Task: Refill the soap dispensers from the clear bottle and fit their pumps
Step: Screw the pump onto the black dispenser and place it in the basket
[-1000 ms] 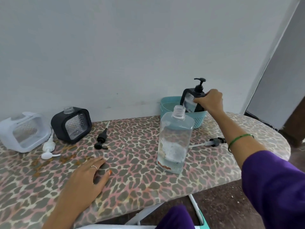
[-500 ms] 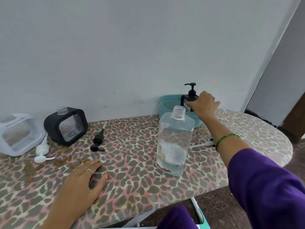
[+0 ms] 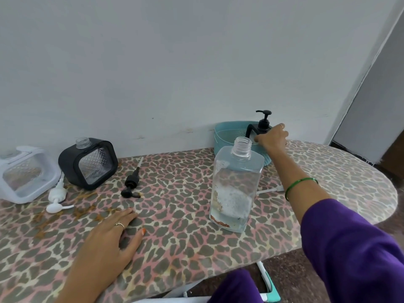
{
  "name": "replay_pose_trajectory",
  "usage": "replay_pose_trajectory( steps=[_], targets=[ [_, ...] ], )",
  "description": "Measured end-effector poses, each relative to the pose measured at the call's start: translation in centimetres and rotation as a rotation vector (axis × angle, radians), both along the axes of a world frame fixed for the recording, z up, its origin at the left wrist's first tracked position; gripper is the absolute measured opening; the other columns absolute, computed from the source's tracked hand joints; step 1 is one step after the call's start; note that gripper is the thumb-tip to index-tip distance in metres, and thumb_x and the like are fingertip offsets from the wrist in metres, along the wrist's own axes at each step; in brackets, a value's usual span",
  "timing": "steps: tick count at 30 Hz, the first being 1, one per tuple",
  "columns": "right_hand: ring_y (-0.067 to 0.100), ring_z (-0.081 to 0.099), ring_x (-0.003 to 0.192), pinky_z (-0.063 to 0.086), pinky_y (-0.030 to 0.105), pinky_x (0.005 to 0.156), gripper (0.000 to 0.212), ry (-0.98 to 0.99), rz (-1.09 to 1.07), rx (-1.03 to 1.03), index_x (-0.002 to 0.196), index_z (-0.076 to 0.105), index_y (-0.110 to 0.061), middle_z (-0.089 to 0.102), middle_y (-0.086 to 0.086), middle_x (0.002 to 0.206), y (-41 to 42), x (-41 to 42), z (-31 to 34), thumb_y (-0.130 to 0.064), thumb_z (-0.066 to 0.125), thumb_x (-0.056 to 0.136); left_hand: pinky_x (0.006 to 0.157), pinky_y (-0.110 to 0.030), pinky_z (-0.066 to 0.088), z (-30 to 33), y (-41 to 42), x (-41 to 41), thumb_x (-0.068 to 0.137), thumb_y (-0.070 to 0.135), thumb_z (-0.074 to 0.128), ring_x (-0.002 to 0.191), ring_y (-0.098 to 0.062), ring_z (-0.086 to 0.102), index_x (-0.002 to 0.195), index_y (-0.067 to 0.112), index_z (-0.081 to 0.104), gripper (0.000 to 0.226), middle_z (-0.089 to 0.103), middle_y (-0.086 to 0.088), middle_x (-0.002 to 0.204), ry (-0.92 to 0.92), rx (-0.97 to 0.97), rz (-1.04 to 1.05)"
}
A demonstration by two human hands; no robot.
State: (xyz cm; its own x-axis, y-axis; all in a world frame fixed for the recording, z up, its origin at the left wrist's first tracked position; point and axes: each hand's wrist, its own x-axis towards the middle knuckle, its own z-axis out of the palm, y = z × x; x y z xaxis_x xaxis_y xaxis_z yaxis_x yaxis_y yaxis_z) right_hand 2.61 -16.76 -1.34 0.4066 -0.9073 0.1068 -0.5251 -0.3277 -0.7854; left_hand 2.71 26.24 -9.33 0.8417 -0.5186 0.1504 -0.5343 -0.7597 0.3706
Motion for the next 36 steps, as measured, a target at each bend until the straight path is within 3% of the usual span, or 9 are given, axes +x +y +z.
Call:
replay_pose_trajectory(
  steps=[6,10,15,19,24,30,33,36],
  targets=[
    [0.038,0.053,0.108,0.043,0.036,0.073,0.067,-0.019,0.057,-0.035,0.125,0.038,0.002,0.046,0.021,0.126,-1.0,-0.4,-0.4,-0.013,0.076,0.072,0.111,-0.031,0.032,0.0,0.1,0.1,0.084,0.052,0.054,0.129,-0.012,0.045,0.132,0.023,0.056,0.056,0.051,0.007,0.139,-0.014,0.002,0.0],
    [0.037,0.053,0.106,0.04,0.034,0.071,0.063,-0.024,0.062,-0.058,0.121,0.041,0.002,0.049,0.021,0.124,-1.3,-0.4,-0.8,-0.018,0.076,0.073,0.112,-0.029,0.031,-0.1,0.0,0.0,0.085,0.053,0.054,0.131,-0.01,0.043,0.133,0.025,0.054,0.055,0.048,0.01,0.141,-0.023,0.013,0.003],
    [0.04,0.051,0.114,0.044,0.044,0.087,0.066,-0.007,-0.01,-0.059,0.128,0.04,0.002,0.045,0.02,0.13,-0.4,-0.1,-0.8,-0.024,0.073,0.077,0.111,-0.03,0.032,-0.1,0.0,0.0,0.082,0.058,0.047,0.129,-0.01,0.045,0.131,0.023,0.057,0.061,0.05,0.01,0.14,-0.023,0.001,-0.001],
    [0.039,0.055,0.11,0.048,0.044,0.084,0.068,0.063,-0.026,-0.054,0.127,0.045,0.003,0.047,0.018,0.128,-0.3,-0.3,-0.5,-0.028,0.075,0.075,0.111,-0.031,0.033,-0.1,0.1,0.0,0.083,0.065,0.044,0.129,-0.01,0.045,0.131,0.023,0.057,0.065,0.051,0.01,0.139,-0.031,0.001,-0.004],
    [0.038,0.053,0.112,0.049,0.048,0.089,0.076,0.094,-0.018,-0.001,0.13,0.044,0.002,0.044,0.017,0.131,0.1,-0.6,-0.2,-0.038,0.076,0.074,0.107,-0.029,0.033,0.2,-0.1,-0.2,0.079,0.059,0.043,0.127,-0.013,0.049,0.128,0.02,0.06,0.065,0.055,0.006,0.136,-0.05,0.006,-0.002],
    [0.042,0.032,0.132,0.034,0.051,0.105,0.097,0.051,-0.003,0.094,0.144,0.019,0.002,0.024,0.023,0.146,0.1,-1.4,0.6,-0.044,0.073,0.078,0.109,-0.025,0.027,0.3,-0.2,-0.4,0.076,0.071,0.028,0.131,-0.01,0.043,0.134,0.023,0.054,0.079,0.049,0.008,0.141,-0.044,0.002,0.0],
    [0.044,0.029,0.133,0.033,0.053,0.106,0.088,0.006,-0.009,0.045,0.145,0.018,-0.001,0.022,0.022,0.147,0.7,-2.3,1.7,-0.039,0.068,0.083,0.109,-0.021,0.021,0.2,-0.1,-0.4,0.079,0.071,0.029,0.133,-0.008,0.038,0.137,0.024,0.049,0.078,0.044,0.008,0.145,-0.033,-0.004,-0.007],
    [0.04,0.036,0.127,0.038,0.05,0.102,0.066,-0.127,0.022,-0.058,0.131,0.038,-0.004,0.03,0.02,0.141,1.5,-4.2,3.3,-0.039,0.066,0.082,0.111,-0.02,0.018,0.1,0.0,-0.4,0.09,0.059,0.043,0.136,-0.007,0.034,0.14,0.024,0.045,0.061,0.041,0.008,0.148,-0.051,-0.012,-0.005]
  ],
)
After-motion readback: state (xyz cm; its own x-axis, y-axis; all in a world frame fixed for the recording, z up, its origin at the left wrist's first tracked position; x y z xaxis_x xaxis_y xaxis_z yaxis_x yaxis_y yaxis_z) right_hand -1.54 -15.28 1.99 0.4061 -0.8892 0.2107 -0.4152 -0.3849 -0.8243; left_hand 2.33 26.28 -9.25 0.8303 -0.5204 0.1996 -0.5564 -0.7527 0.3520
